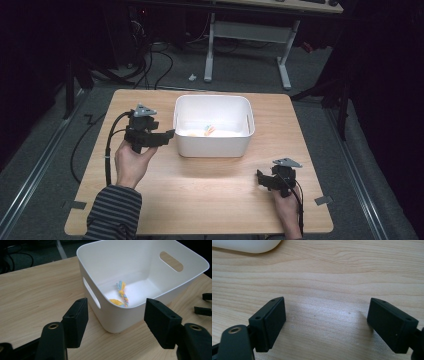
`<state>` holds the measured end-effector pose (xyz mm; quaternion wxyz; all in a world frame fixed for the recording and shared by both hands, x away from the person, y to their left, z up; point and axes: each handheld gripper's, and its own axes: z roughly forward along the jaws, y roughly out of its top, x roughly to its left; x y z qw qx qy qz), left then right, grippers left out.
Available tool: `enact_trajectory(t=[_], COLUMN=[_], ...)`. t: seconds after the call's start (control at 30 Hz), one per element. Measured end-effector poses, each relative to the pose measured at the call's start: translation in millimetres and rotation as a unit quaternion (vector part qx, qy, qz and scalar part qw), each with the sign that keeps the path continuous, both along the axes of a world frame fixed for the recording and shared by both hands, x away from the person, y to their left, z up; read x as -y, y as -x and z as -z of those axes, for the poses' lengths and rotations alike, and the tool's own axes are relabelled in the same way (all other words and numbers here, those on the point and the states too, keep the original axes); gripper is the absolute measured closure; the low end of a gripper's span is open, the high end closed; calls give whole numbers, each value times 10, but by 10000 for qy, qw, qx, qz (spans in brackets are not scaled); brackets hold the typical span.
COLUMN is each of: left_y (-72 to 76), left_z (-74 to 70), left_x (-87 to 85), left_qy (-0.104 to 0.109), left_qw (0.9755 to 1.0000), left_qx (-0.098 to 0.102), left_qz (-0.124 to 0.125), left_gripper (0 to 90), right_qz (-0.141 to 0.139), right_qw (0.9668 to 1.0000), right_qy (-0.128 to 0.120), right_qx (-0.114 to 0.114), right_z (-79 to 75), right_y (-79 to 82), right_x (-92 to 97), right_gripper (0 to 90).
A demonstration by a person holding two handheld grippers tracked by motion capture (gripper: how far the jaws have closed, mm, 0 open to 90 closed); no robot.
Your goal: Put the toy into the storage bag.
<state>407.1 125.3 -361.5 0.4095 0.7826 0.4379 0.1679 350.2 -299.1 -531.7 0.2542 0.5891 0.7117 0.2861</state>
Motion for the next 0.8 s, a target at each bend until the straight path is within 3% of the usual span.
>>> enact_trajectory(t=[0.3,0.5,0.67,0.8], left_y=[86,156,203,234], left_z=[79,189,304,385], left_x=[-53,-136,-217,-270], left_qy=[-40,52,201,204], left_qw=[9999,9998,9993,9990], left_qx=[36,23,-93,-170], left_qz=[-91,-210,-299,-364], left_gripper=[362,361,362,362], right_qz=[0,-4,-3,1], right_qw=[10000,10000,10000,10000], right_qy=[-4,-7,-3,-3], right_qx=[1,12,13,10], right_z=[0,2,2,2], right_y=[1,1,1,1], right_x=[-1,-1,-1,-1], right_gripper=[154,154,154,154])
